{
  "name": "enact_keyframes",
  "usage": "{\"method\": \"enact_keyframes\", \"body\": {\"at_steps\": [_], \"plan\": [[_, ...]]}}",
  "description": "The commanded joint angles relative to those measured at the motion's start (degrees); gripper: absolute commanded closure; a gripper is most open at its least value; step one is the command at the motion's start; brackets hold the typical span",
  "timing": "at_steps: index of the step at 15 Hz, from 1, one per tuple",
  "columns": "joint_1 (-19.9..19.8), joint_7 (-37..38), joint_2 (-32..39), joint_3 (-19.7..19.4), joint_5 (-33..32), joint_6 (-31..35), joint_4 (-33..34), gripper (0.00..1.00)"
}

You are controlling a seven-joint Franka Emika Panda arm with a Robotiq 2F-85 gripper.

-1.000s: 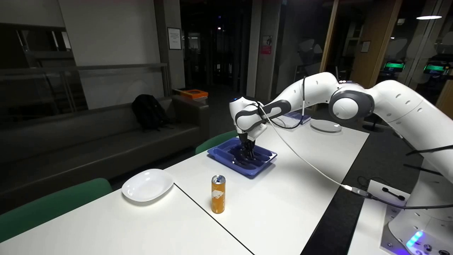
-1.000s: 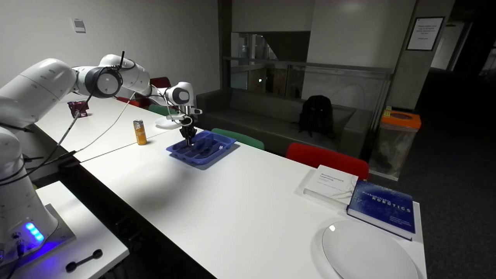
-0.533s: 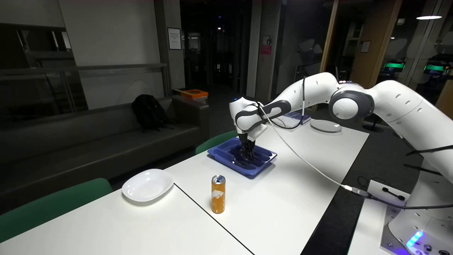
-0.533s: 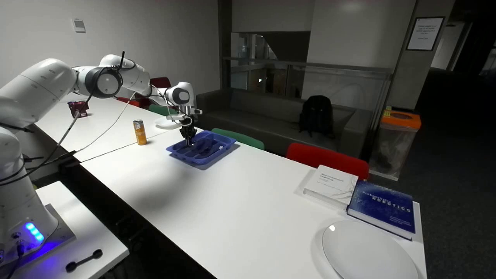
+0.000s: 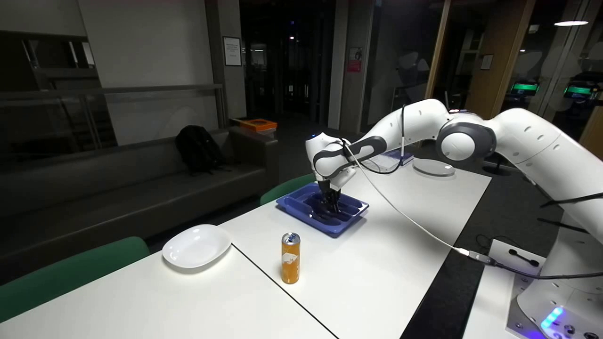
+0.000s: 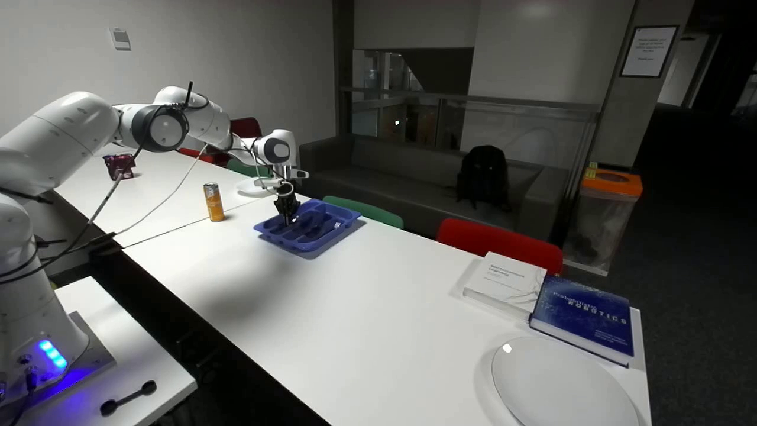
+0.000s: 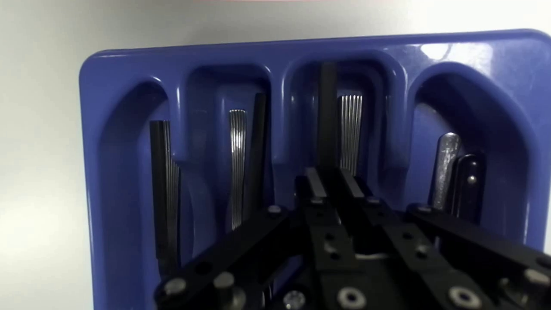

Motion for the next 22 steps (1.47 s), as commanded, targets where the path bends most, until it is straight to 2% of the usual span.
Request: {"method": "enact_keyframes", "body": {"at_steps": [1, 7, 10, 15, 22], "plan": [[-0.50, -0.48, 0.42, 0.13, 0.64, -1.29, 1.68, 0.62], [-0.58, -0.40, 0.47, 0.25, 0.94, -1.42, 1.83, 0.17], [-0.48, -0.18, 0.40, 0.20, 0.94, -1.53, 1.82, 0.00], [0.00, 0.47, -3.58, 0.51, 1.12, -0.19, -1.27, 0.00], [-0.70, 2.84, -18.57, 1.76, 4.51, 5.41, -13.97, 0.00]]}}
